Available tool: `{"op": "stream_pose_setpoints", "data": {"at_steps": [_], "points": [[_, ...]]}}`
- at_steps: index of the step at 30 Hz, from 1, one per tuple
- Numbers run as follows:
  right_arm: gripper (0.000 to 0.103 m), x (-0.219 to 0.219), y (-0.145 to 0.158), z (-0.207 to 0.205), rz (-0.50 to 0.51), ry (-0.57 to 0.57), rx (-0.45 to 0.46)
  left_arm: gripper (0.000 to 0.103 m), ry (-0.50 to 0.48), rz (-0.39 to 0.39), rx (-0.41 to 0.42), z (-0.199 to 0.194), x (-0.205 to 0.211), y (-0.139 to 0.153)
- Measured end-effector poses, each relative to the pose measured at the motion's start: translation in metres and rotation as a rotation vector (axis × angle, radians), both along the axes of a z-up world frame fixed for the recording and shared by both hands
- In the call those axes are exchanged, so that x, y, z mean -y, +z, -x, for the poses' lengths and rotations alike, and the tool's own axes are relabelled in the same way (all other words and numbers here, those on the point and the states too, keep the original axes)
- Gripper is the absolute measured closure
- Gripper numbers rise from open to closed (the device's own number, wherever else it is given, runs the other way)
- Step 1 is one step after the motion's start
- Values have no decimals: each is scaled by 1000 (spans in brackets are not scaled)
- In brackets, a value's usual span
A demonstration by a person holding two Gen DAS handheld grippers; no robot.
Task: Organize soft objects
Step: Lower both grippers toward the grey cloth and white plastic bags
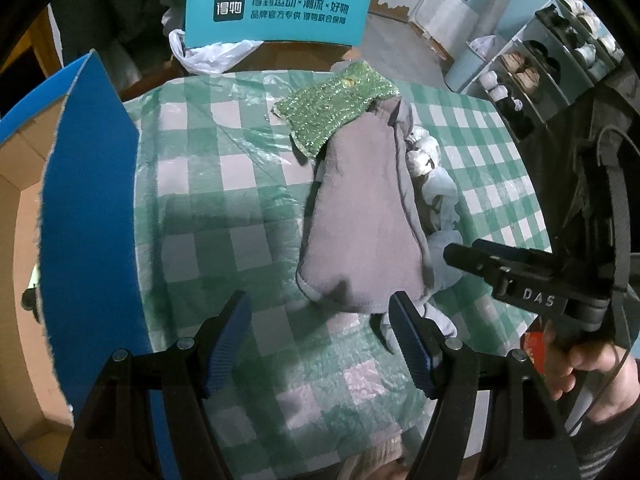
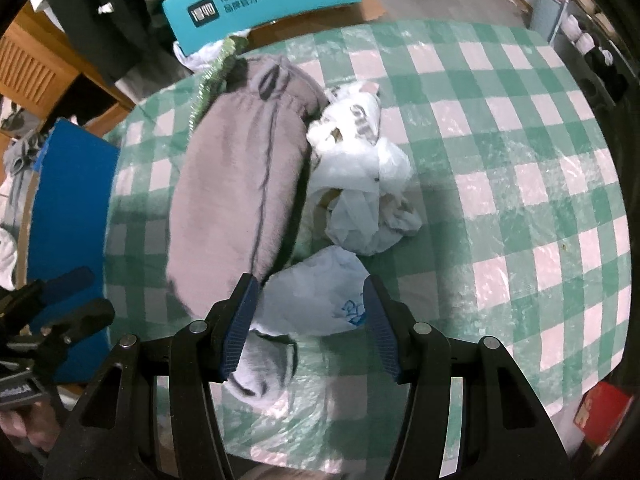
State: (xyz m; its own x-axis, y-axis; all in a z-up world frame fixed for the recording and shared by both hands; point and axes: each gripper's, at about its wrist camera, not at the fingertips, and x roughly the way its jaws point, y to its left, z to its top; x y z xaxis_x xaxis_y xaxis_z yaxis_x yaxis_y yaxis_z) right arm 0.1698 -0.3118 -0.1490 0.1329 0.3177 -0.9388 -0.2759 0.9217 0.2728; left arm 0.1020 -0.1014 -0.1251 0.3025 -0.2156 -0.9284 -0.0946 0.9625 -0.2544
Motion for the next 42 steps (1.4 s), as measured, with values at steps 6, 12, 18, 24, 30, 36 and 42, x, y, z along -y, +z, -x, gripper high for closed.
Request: {"op": "stream_pose_setpoints", "data": {"at_steps": [6,12,18,24,30,36,42], "points": [[48,-2,-14,-4,12,-1,-27,30,21,14,-20,-8,-2,-11],[47,-4,-20,-5,46,26,-18,30,38,28,-38,-14,-4,-21],[47,3,-17,-6,119,47,33,24,61,64,-48,-24,-5,-26],[47,23,-16,-10,162,25,54,23,66,73,-44,-39,-2,-31],[47,42,-8,-14,114,-44,58,23,77,87,-51,-55,0,-38],[39,54,0,-10,53,-122,29,23,88,98,-55,-69,2,-46],[39,42,-17,-12,98,-139,-19,23,96,122,-78,-77,7,-59]]}}
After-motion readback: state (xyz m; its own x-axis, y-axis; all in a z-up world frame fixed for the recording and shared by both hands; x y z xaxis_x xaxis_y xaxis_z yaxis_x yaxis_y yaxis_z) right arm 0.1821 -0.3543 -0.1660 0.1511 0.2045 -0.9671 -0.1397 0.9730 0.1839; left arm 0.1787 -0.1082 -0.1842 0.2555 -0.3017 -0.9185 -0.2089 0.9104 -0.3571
